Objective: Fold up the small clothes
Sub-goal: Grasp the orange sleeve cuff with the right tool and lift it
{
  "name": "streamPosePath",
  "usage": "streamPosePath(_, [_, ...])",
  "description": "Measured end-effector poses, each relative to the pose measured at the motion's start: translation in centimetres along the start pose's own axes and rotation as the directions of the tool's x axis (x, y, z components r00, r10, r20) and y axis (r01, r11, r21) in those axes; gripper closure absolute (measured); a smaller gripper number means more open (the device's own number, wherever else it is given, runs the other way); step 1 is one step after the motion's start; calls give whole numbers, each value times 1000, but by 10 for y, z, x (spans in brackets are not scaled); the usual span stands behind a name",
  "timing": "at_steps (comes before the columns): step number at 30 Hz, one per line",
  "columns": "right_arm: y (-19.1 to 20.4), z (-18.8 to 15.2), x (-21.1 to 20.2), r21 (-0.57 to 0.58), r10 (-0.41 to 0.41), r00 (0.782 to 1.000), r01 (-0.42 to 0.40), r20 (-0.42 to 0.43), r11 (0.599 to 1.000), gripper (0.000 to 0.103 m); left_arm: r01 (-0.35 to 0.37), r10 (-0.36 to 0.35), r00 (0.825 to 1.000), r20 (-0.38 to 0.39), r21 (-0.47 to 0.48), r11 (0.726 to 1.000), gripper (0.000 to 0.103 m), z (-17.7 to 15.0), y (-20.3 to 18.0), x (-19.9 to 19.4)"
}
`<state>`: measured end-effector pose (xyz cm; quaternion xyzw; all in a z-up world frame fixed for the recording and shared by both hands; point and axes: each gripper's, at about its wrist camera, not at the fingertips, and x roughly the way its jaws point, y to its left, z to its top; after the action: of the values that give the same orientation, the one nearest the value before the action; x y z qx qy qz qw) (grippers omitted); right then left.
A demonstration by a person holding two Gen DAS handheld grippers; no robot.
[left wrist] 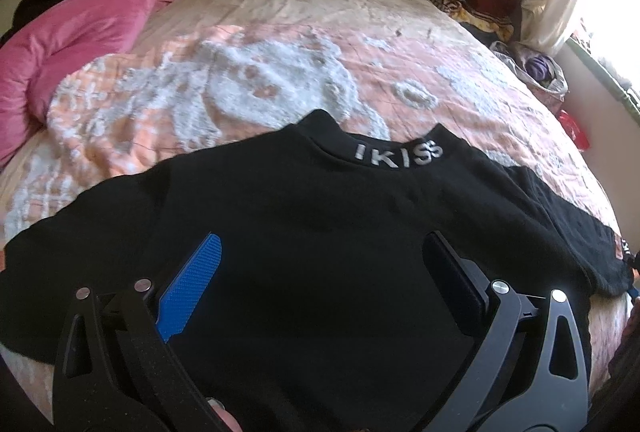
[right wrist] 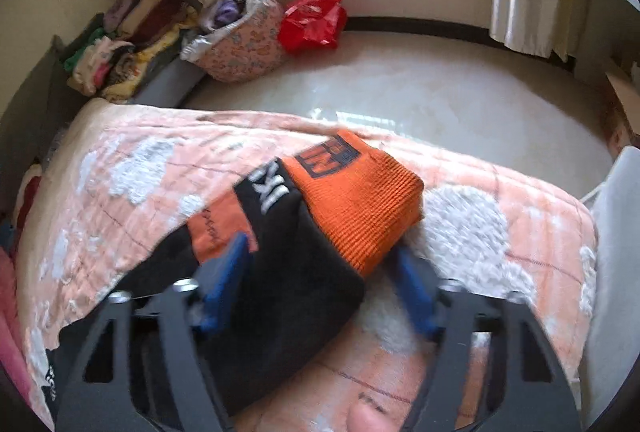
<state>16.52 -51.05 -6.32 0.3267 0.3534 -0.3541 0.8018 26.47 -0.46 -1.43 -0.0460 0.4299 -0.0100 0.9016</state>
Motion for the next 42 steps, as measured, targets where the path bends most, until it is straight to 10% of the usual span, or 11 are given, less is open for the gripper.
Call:
streamPosePath(4, [4, 2, -10, -12, 93, 995, -93, 33, 996, 87, 8, -8, 1000, 16, -13, 1000, 8, 0, 8, -9])
streamPosePath(23, [102, -11, -130, -327, 464, 878, -407, 119, 853, 90, 175, -173, 985, 25, -118, 977, 8, 9, 37, -43])
streamPosePath(42, [226, -119, -188, -584, 634, 768, -555, -87, 593, 90, 334, -339, 941, 19, -234, 913, 8, 7, 72, -53])
